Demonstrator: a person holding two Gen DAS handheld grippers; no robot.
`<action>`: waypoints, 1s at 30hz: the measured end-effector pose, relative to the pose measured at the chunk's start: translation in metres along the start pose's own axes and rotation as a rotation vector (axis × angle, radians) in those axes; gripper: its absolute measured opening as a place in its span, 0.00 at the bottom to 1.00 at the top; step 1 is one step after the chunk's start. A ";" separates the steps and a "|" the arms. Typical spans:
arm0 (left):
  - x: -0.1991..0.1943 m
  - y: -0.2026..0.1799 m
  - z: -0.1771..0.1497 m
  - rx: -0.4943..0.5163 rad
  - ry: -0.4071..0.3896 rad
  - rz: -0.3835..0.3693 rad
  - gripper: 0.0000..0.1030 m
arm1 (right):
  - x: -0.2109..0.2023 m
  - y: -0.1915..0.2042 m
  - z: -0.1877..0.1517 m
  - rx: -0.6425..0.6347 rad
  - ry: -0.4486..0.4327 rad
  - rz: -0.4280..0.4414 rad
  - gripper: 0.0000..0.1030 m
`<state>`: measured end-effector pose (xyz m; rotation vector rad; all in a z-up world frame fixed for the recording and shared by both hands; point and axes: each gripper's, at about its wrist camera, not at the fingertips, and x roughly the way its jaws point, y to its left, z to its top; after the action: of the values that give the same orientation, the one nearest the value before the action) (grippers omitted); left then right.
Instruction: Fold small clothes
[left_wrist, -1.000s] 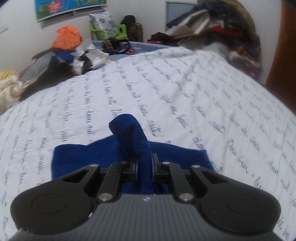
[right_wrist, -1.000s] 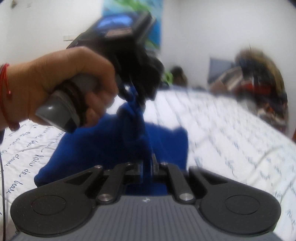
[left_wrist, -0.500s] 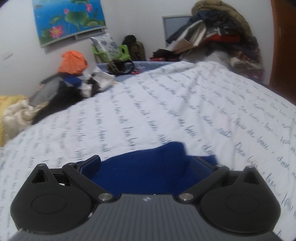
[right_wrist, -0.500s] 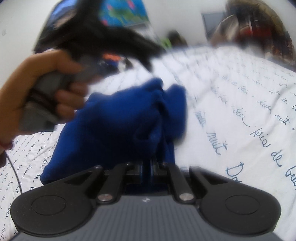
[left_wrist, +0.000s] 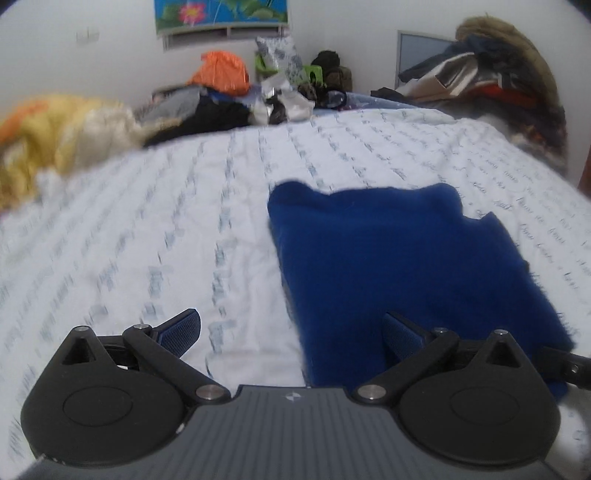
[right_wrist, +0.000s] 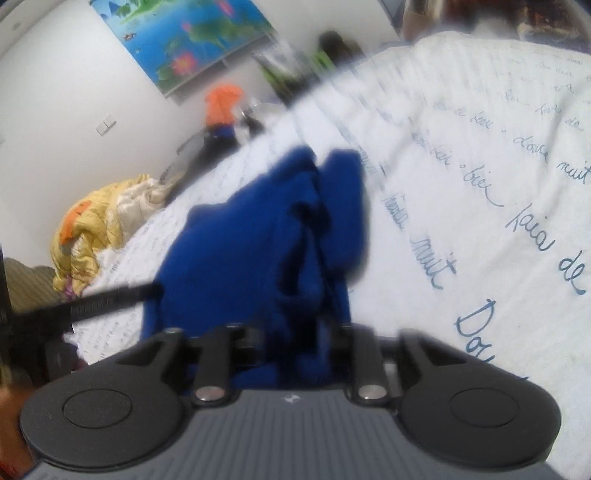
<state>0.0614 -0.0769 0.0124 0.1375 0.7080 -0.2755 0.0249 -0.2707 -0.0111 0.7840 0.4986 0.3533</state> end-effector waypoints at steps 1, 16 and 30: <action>0.001 0.001 -0.001 -0.019 0.010 -0.010 1.00 | 0.000 0.001 0.001 0.005 0.003 0.014 0.48; -0.046 0.016 -0.037 -0.008 -0.061 -0.064 1.00 | 0.004 0.000 0.016 0.042 0.000 -0.031 0.20; -0.054 -0.021 -0.084 0.351 -0.154 0.050 1.00 | -0.016 -0.014 0.011 0.171 0.006 0.094 0.05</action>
<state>-0.0360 -0.0674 -0.0161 0.4629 0.4980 -0.3568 0.0191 -0.2937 -0.0106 0.9742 0.5026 0.4039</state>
